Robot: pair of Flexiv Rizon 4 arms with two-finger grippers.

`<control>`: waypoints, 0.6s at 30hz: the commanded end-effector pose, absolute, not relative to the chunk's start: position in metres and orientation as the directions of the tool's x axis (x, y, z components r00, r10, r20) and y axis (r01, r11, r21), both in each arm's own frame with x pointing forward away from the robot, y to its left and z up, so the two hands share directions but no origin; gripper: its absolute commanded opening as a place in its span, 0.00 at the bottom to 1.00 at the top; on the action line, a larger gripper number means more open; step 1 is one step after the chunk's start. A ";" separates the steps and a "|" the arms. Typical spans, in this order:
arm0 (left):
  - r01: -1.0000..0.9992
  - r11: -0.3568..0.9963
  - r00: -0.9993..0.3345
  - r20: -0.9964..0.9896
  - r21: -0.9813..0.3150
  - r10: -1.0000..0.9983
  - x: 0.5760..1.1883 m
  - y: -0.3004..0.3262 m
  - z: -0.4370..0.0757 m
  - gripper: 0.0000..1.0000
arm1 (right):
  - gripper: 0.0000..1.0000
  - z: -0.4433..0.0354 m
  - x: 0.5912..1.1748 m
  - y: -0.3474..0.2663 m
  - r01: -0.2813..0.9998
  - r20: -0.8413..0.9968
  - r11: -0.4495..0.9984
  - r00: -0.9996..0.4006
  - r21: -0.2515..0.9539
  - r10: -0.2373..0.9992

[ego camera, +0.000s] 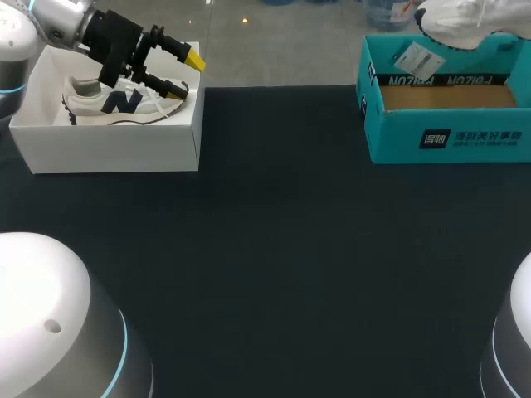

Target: Take the shoe out of the shoebox, open the shoe tongue, remove and reinsert the insole, then place the shoe into the shoebox

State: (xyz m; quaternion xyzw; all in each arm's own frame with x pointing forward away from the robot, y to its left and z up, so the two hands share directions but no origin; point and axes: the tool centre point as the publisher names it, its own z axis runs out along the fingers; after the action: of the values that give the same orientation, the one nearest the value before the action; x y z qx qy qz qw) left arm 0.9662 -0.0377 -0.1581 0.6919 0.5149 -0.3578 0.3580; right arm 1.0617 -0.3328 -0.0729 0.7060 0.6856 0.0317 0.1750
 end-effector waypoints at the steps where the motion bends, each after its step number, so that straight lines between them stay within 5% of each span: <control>1: 0.968 -0.217 0.215 -0.863 0.126 0.458 0.967 -0.037 -0.158 1.00 | 0.00 -0.072 1.060 -0.333 0.956 -0.193 0.001 0.059 0.295 0.979; 12: 0.968 -0.217 0.215 -0.863 0.126 0.458 0.967 -0.037 -0.158 1.00 | 0.00 -0.091 1.062 -0.328 0.941 -0.162 -0.180 0.232 0.287 0.959; 18: 0.968 -0.217 0.215 -0.863 0.126 0.458 0.967 -0.037 -0.158 1.00 | 0.00 -0.094 1.064 -0.323 0.952 -0.208 -0.152 0.210 0.267 0.955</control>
State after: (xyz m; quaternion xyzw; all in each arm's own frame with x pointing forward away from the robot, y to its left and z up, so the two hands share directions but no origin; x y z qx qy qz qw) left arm 0.9661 -0.0378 -0.1581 0.6919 0.5148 -0.3578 0.3580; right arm 1.0588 -0.3265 -0.0968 0.7587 0.6284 0.0160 0.1713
